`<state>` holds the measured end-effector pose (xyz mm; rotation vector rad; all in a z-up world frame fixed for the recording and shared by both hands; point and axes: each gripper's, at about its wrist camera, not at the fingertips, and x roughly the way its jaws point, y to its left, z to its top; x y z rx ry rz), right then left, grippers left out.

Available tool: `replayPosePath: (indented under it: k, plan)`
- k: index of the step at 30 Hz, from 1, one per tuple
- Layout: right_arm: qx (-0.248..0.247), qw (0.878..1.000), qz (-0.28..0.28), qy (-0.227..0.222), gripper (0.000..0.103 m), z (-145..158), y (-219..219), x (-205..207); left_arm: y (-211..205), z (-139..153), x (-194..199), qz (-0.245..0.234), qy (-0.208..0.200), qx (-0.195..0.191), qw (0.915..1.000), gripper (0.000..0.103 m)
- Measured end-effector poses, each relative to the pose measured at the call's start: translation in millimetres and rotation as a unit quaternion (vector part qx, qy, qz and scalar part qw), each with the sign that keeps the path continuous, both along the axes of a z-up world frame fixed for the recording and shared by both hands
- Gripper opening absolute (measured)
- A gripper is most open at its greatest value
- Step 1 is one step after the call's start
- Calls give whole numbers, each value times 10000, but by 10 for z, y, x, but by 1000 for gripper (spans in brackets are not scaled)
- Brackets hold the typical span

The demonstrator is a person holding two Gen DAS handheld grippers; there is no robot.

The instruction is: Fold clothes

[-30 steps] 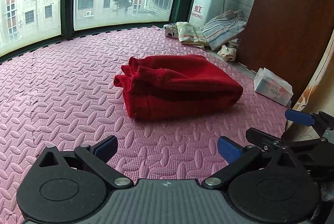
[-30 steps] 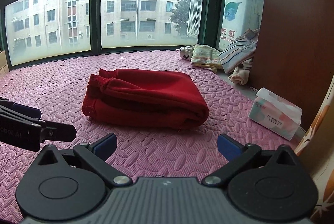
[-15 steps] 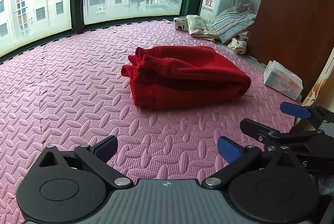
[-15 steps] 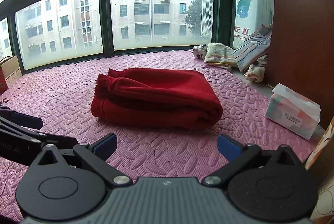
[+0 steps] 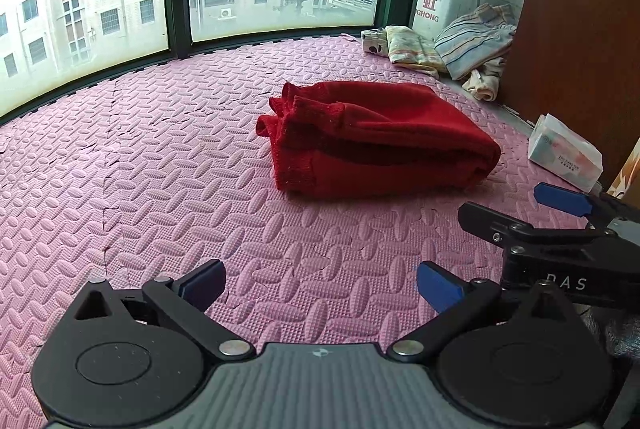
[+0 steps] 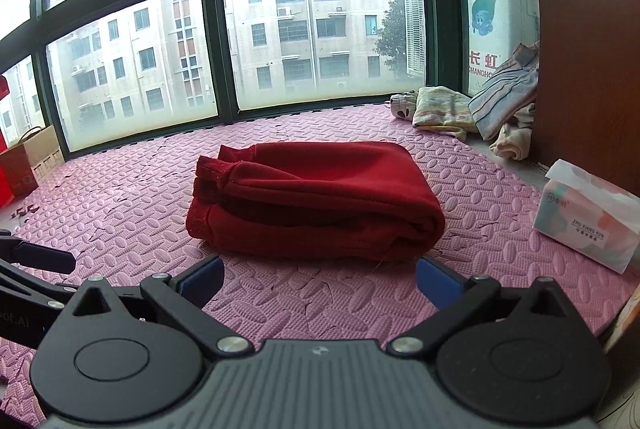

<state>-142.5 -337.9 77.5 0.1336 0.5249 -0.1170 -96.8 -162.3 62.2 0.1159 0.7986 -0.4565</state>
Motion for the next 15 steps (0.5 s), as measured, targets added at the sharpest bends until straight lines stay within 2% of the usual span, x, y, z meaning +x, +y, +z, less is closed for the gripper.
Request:
replayPosePath:
  k: [15]
  plan:
    - [88, 9999, -60, -11, 103, 7, -38, -27, -28, -41, -64, 110, 49, 100, 9999, 103]
